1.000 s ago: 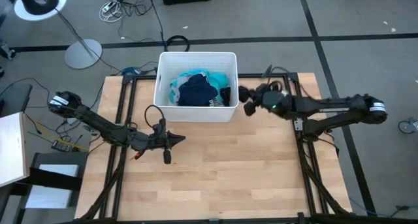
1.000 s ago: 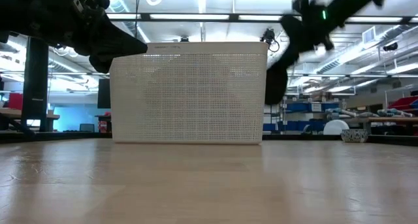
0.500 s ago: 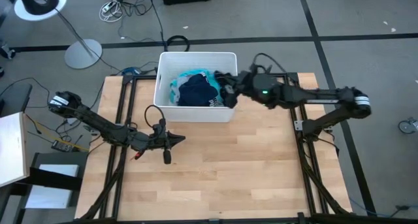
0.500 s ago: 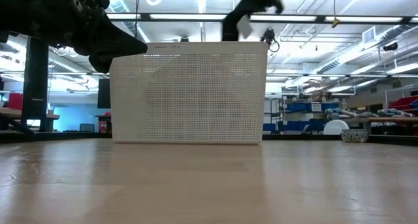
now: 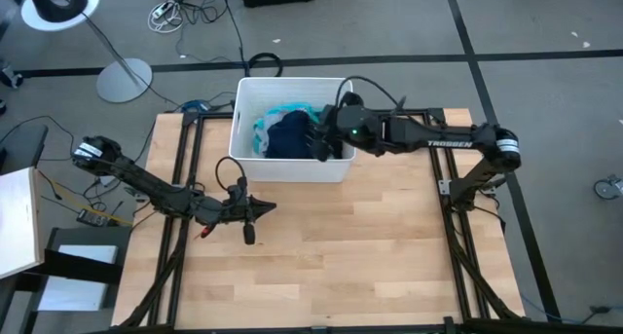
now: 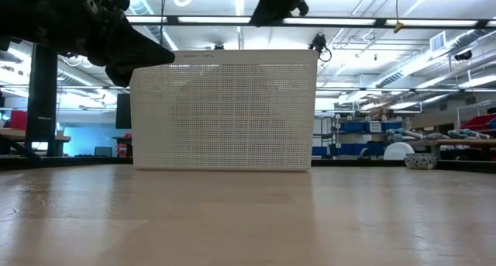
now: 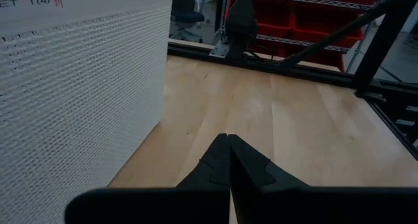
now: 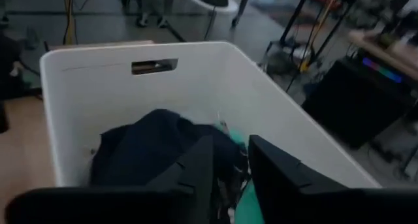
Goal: Sort clothes
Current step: Adjust the white laundry bin
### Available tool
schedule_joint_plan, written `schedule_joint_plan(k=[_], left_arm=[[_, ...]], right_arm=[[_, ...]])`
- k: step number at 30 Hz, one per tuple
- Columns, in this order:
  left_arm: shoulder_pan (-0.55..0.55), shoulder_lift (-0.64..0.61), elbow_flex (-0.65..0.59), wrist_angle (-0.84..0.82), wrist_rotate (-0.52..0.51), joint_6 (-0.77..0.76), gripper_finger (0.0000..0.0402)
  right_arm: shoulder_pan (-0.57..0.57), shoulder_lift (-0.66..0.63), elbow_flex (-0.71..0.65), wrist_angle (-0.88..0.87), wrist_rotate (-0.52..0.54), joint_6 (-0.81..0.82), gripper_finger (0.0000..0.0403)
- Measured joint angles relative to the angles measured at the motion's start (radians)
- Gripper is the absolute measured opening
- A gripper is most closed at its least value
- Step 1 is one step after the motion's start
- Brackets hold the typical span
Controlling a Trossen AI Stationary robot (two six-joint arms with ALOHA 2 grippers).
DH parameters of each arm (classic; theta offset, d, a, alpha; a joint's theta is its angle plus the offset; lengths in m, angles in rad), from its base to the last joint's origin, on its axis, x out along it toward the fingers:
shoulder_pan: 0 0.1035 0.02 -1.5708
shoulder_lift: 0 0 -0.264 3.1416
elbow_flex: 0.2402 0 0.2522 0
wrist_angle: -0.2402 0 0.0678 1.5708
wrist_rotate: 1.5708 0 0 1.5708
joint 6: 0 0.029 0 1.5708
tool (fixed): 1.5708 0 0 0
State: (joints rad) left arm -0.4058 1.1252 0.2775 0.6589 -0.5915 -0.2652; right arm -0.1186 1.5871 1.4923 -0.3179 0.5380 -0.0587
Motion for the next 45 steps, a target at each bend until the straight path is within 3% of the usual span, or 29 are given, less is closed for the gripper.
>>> schedule_joint_plan(k=[4,10,14,19,21,26,37,41,45], left_arm=[[0.000,0.000,0.000,-0.002,-0.029,0.117,0.0001],[0.000,0.000,0.000,-0.011,-0.035,0.263,0.0001],[0.000,0.000,0.000,-0.007,-0.035,0.262,0.0001],[0.000,0.000,0.000,0.002,-0.029,0.091,0.0001],[0.001,0.000,0.000,0.003,0.006,0.081,0.0001],[0.045,0.000,0.000,0.049,0.243,0.152,0.0001],[0.269,0.000,-0.018,0.127,0.559,0.241,0.0001],[0.366,-0.002,-0.110,0.223,0.645,0.191,0.0001],[0.411,-0.029,-0.263,0.448,0.670,0.123,0.0001]], right_arm=[[0.016,-0.035,0.042,-0.143,-0.010,0.095,0.0124],[0.062,-0.128,0.044,-0.361,-0.015,0.101,0.0134],[0.096,-0.203,0.045,-0.570,-0.017,0.143,0.0133],[0.160,-0.274,0.035,-0.875,-0.056,0.437,0.0134],[0.202,-0.306,-0.016,-0.906,-0.064,0.465,0.0134],[0.282,-0.395,-0.241,-0.728,-0.066,0.448,0.0134],[0.299,-0.511,-0.768,-0.098,-0.124,0.397,0.0134],[0.279,-0.541,-0.904,0.080,-0.172,0.398,0.0135],[0.265,-0.578,-0.992,0.214,-0.219,0.400,0.0133]])
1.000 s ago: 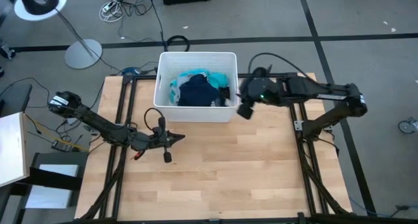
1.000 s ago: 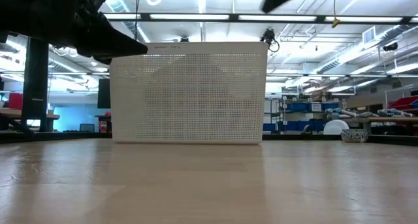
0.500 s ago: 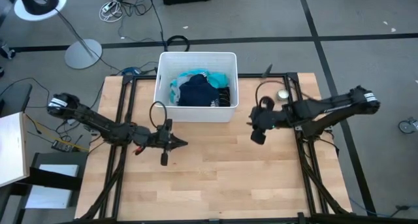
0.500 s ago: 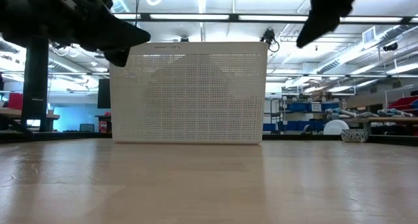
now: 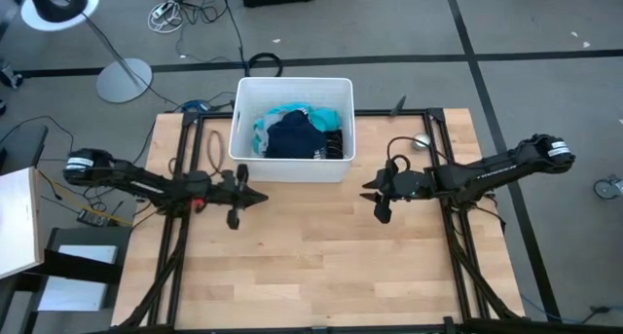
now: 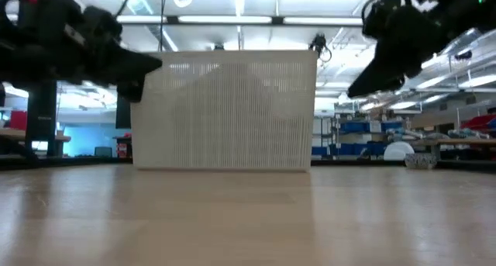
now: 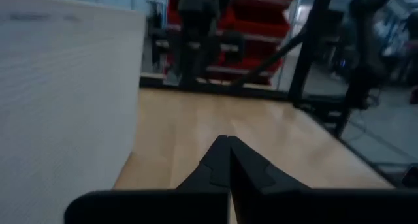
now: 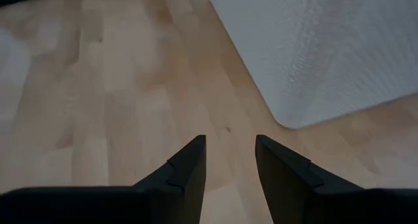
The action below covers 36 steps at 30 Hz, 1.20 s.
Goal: Sort clothes
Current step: Adjust the white laundry bin
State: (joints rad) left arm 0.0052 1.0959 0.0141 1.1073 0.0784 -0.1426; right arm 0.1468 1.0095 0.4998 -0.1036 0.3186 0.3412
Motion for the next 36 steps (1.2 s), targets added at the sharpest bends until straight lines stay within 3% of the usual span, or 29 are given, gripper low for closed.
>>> schedule_joint_plan(k=[5,17,27,36], left_arm=[[0.023,-0.067,-0.007,-0.053,0.032,-0.022,0.0001],[0.047,-0.409,-0.007,-0.462,0.042,-0.032,0.0001],[0.047,-0.698,-0.007,-0.740,-0.062,-0.024,0.0001],[0.047,-0.911,-0.007,-0.921,-0.085,-0.076,0.0001]], right_arm=[[-0.011,-0.026,-0.044,0.046,-0.004,0.014,0.0134],[-0.034,-0.032,-0.049,0.040,-0.002,0.016,0.0133],[-0.046,-0.029,-0.049,0.037,-0.001,0.016,0.0133],[-0.046,-0.029,-0.049,0.032,0.000,0.016,0.0132]])
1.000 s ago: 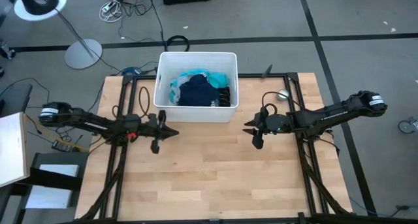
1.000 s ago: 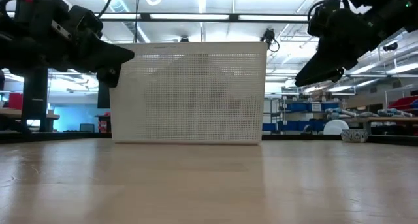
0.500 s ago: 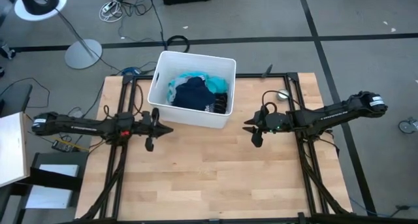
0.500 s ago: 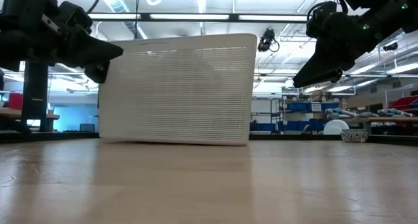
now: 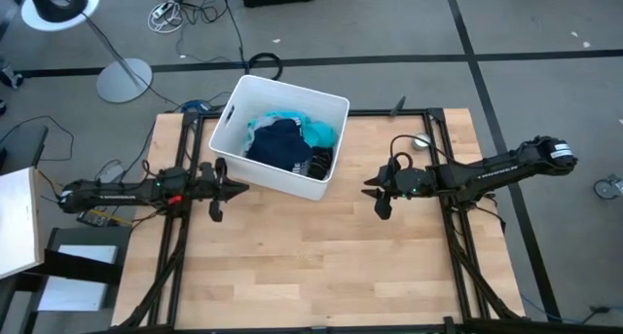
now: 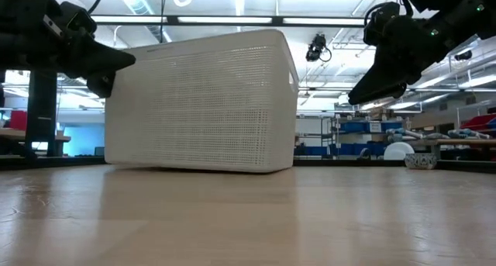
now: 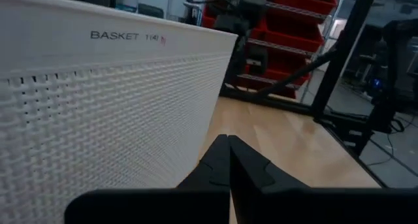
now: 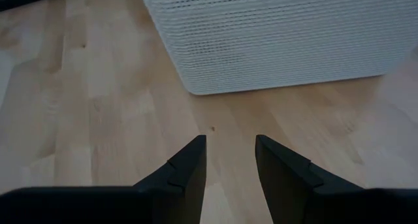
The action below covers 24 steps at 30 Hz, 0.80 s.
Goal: Sort clothes
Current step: Adjust the white laundry bin
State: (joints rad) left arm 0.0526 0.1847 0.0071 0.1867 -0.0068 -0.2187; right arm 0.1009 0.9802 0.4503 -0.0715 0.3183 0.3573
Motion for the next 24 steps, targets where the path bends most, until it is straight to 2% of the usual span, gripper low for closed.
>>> schedule_joint_plan(k=[5,11,16,20,24], left_arm=[[-0.001,-0.084,0.000,-0.138,0.010,-0.045,0.0001],[0.000,-0.164,0.010,-0.202,-0.001,-0.048,0.0001],[0.000,-0.185,0.067,-0.372,-0.015,-0.061,0.0001],[0.000,-0.185,0.064,-0.352,-0.024,-0.072,0.0001],[-0.002,-0.185,0.019,-0.216,-0.029,-0.074,0.0001]], right_arm=[[0.000,0.000,0.000,0.002,0.000,0.006,0.0132],[0.001,0.000,0.000,0.011,-0.013,0.016,0.0132],[0.002,0.000,0.000,0.010,-0.032,0.016,0.0132],[0.002,0.000,0.000,0.008,-0.034,0.016,0.0132],[0.002,0.000,0.000,0.008,-0.034,0.016,0.0132]])
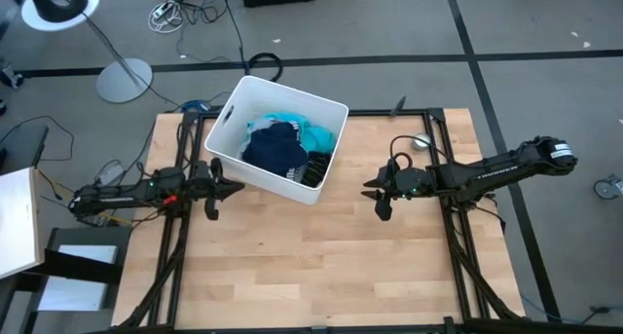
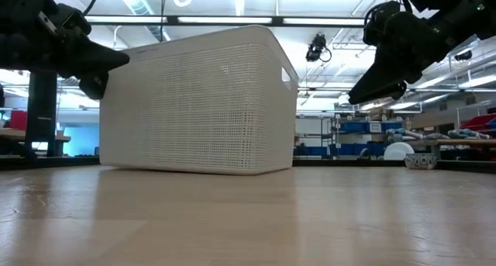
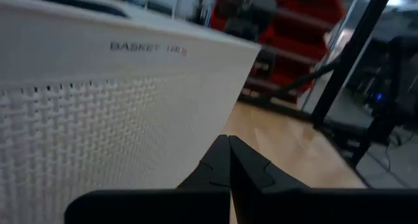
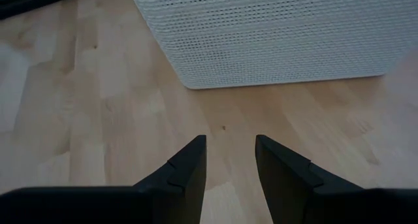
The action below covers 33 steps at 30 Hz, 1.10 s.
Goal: Sort clothes
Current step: Adjust the white laundry bin
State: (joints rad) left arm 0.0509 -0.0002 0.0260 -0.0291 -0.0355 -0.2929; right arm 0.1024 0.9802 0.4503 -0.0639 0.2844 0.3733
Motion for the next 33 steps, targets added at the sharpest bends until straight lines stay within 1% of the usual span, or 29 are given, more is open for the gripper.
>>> schedule_joint_plan(k=[2,8,10,12,16,19,22,24,28,33], left_arm=[[0.000,0.001,-0.018,0.045,0.000,-0.008,0.0001],[-0.002,0.050,-0.018,0.049,-0.019,-0.024,0.0001],[-0.002,0.071,-0.018,0.060,-0.010,-0.023,0.0001],[0.000,0.096,-0.018,0.063,0.015,-0.027,0.0001],[0.000,0.135,-0.019,0.068,0.124,-0.043,0.0001],[0.000,0.141,-0.019,0.120,0.166,-0.048,0.0001],[-0.002,0.139,-0.019,0.183,0.200,-0.008,0.0001],[-0.007,0.139,-0.019,0.180,0.188,0.003,0.0001],[-0.026,0.140,-0.019,0.140,0.105,0.017,0.0001],[-0.048,0.136,-0.019,0.128,0.050,0.025,0.0001]], right_arm=[[0.000,0.000,0.000,0.001,0.000,0.000,0.0132],[0.000,0.000,0.000,0.011,0.000,-0.007,0.0132],[0.000,0.000,0.000,0.012,0.000,-0.008,0.0132],[0.000,0.000,0.000,0.012,0.000,-0.008,0.0132],[0.000,0.000,0.000,0.012,0.000,-0.008,0.0132],[0.000,0.000,0.000,0.012,0.000,-0.008,0.0132],[0.000,0.000,0.000,0.012,0.000,0.000,0.0132],[0.003,0.000,0.000,0.011,0.000,0.000,0.0132],[0.015,0.000,0.000,0.010,0.001,-0.001,0.0132],[0.016,0.000,0.000,-0.009,0.001,0.000,0.0132]])
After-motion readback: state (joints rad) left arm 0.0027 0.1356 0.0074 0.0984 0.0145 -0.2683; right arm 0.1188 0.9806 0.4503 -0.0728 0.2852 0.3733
